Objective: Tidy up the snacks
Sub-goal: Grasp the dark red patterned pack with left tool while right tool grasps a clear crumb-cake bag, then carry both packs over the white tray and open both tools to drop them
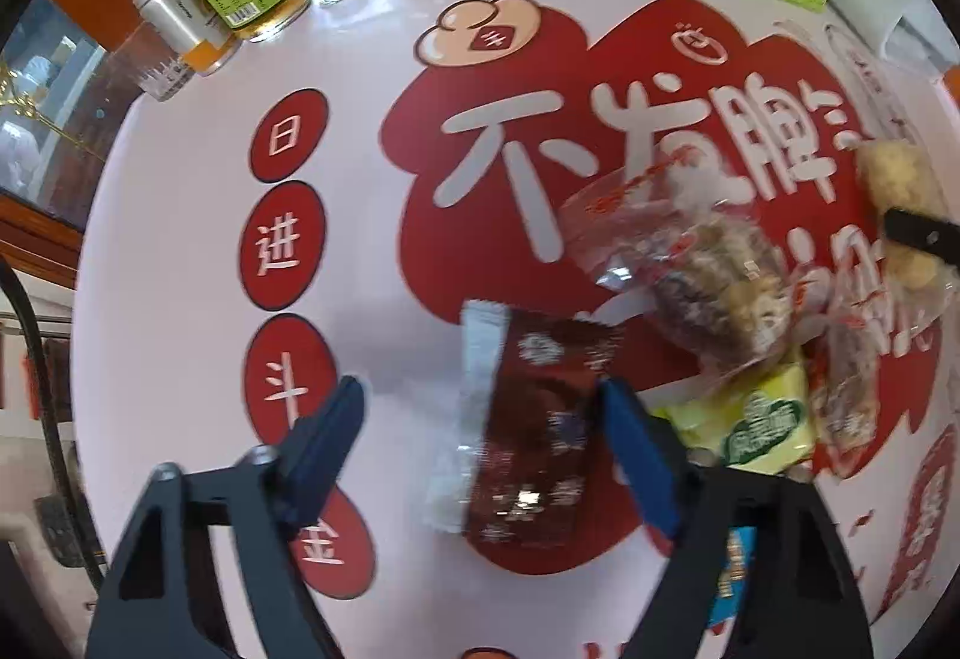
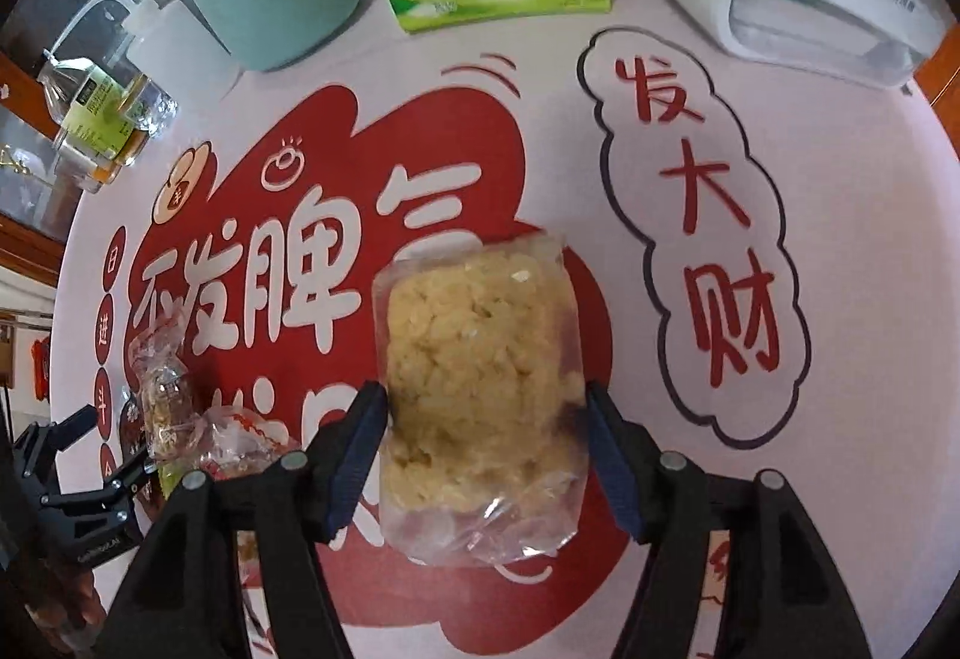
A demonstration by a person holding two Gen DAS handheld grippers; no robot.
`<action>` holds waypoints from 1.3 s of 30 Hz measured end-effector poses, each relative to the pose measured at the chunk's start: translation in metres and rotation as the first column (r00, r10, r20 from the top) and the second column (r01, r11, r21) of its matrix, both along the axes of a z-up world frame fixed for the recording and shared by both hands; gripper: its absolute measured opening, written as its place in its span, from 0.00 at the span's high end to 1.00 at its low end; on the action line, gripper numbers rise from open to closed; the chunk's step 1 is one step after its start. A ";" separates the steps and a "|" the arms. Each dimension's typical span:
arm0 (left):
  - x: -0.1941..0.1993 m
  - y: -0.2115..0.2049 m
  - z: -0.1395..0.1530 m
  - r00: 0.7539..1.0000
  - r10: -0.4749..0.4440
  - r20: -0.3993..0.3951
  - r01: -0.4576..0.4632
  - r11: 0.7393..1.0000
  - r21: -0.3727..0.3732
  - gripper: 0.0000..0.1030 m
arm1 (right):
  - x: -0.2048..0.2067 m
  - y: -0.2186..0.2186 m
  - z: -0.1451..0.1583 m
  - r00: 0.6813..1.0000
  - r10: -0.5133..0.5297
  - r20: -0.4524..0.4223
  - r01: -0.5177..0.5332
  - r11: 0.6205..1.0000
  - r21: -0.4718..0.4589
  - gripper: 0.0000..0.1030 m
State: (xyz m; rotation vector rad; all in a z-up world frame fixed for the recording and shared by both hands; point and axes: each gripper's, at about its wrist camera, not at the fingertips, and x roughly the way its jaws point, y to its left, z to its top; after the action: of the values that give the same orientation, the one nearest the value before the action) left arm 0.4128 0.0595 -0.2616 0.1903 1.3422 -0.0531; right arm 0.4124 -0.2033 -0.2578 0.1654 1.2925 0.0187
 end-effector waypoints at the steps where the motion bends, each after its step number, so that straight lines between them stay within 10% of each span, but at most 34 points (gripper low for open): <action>1: -0.001 -0.002 0.001 1.000 -0.003 0.000 0.003 1.000 -0.024 0.56 | -0.001 0.001 0.001 1.000 0.009 0.005 -0.009 1.000 -0.017 0.37; 19: -0.053 -0.010 0.087 0.987 -0.066 0.147 0.047 0.990 0.129 0.68 | -0.056 -0.002 0.057 0.994 0.075 0.078 -0.079 0.996 0.040 0.46; 39: -0.286 -0.060 0.249 0.937 -0.094 0.337 0.123 0.990 -0.065 0.67 | -0.279 -0.018 0.204 0.919 0.150 0.364 -0.240 0.947 0.215 0.46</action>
State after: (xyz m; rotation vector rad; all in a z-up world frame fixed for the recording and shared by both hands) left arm 0.1267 -0.0008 -0.0127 0.1916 0.9878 -0.1647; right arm 0.1338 -0.2215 -0.0538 0.2414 0.9472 0.3749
